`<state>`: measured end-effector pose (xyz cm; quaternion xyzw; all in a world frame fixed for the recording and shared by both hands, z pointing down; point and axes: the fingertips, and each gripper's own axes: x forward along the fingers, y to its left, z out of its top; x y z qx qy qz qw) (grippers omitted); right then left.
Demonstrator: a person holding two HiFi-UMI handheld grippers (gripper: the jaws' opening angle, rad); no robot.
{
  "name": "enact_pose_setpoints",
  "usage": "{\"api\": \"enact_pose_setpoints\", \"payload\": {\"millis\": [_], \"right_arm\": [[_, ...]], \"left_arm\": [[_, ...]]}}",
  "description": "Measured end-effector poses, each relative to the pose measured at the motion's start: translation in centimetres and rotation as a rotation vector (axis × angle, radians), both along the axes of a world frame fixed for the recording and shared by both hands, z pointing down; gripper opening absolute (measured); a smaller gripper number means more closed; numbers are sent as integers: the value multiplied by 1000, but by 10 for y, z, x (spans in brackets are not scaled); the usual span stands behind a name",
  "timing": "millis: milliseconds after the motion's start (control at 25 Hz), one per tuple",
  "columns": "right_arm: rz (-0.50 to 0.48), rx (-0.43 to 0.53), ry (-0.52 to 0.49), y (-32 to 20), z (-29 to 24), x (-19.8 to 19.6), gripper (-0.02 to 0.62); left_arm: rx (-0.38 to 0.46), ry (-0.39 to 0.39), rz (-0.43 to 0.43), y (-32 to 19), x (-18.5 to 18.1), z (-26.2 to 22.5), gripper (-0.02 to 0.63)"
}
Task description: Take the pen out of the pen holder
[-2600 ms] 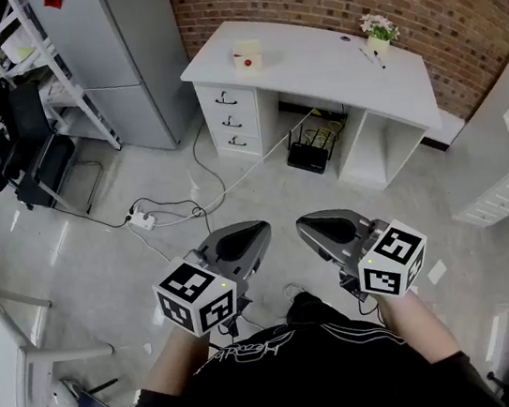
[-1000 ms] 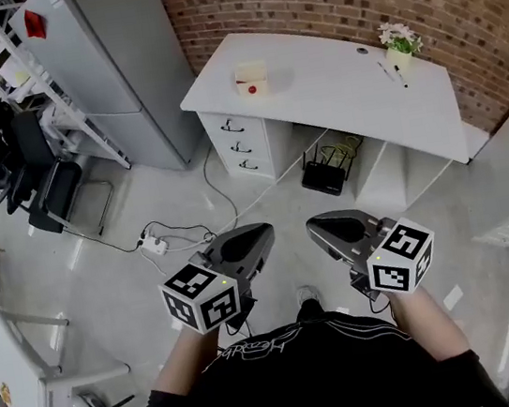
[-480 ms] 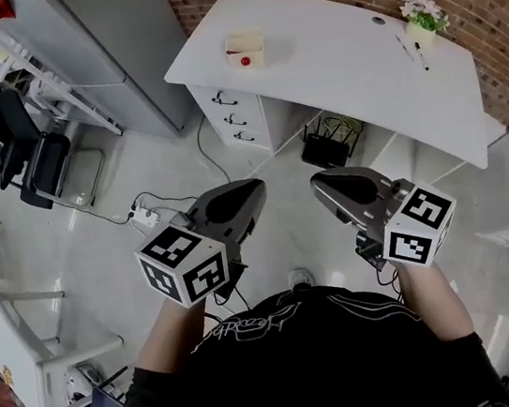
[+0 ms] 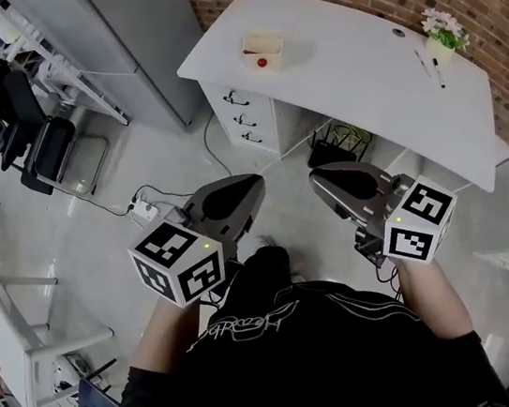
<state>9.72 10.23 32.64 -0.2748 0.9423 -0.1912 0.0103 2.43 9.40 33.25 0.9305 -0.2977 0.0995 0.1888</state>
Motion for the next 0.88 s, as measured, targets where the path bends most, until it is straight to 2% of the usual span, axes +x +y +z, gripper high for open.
{"api": "enact_pose_setpoints", "payload": {"millis": [160, 480, 880], "right_arm": [[-18, -12, 3, -13, 3, -8, 3], [-43, -53, 26, -65, 11, -24, 3], [-33, -105, 12, -157, 26, -47, 3]], "left_arm": [[14, 11, 3, -14, -6, -1, 3], [-38, 85, -24, -68, -24, 7, 3], [-90, 56, -2, -156, -42, 24, 3]]}}
